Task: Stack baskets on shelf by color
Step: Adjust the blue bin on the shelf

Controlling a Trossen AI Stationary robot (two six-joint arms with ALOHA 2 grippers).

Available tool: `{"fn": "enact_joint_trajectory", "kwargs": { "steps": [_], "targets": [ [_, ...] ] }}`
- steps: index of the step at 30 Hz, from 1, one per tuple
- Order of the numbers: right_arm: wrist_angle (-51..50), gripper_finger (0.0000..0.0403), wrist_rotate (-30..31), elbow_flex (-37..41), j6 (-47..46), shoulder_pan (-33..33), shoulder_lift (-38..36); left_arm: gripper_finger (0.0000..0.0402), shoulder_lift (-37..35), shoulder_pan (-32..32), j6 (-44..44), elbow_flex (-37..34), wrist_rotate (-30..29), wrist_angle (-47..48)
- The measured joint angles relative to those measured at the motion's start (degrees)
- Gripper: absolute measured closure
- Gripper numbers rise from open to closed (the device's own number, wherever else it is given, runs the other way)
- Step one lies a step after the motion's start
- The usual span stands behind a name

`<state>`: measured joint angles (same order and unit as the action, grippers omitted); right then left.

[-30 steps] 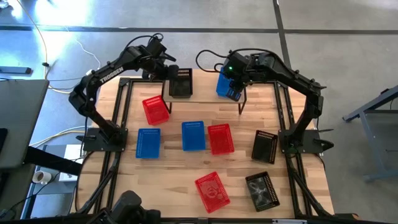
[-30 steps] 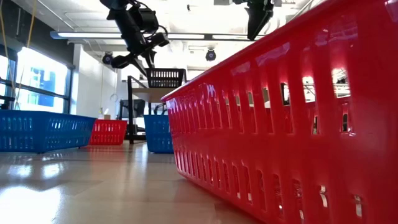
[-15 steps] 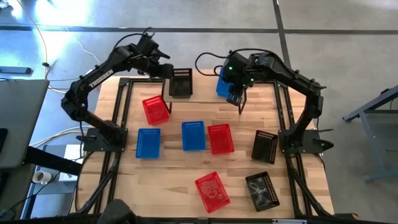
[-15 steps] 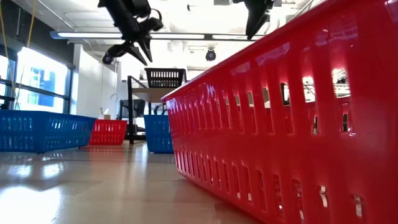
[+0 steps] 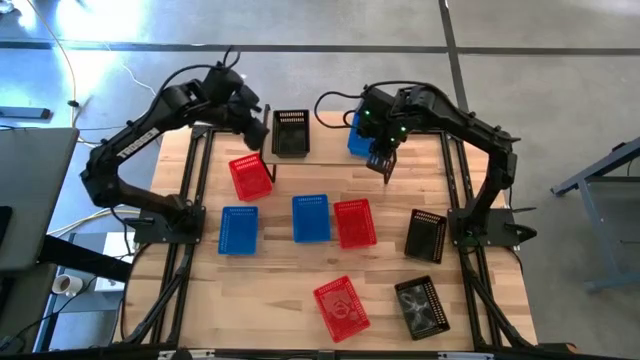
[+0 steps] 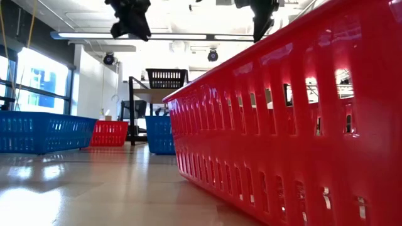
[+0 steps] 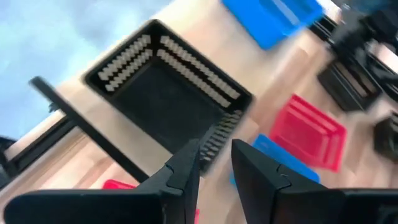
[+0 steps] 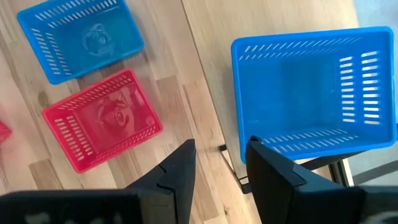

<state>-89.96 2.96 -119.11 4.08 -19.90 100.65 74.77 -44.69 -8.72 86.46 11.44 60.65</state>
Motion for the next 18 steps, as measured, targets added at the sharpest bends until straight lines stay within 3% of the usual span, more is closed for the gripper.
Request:
{"fn": "enact_joint_trajectory", "kwargs": {
  "steps": [10,18],
  "targets": [
    [0.2,0.0277,-0.1,0.0,-1.7,0.0,4.1,0.0317,-3.7,8.9,3.8,-1.4,-0.1,3.1],
    [0.0,0.0277,0.0,0.0,-2.7,-0.9,6.5,0.0317,-4.7,10.2,5.0,-6.3,-0.3,0.5]
  ]
}}
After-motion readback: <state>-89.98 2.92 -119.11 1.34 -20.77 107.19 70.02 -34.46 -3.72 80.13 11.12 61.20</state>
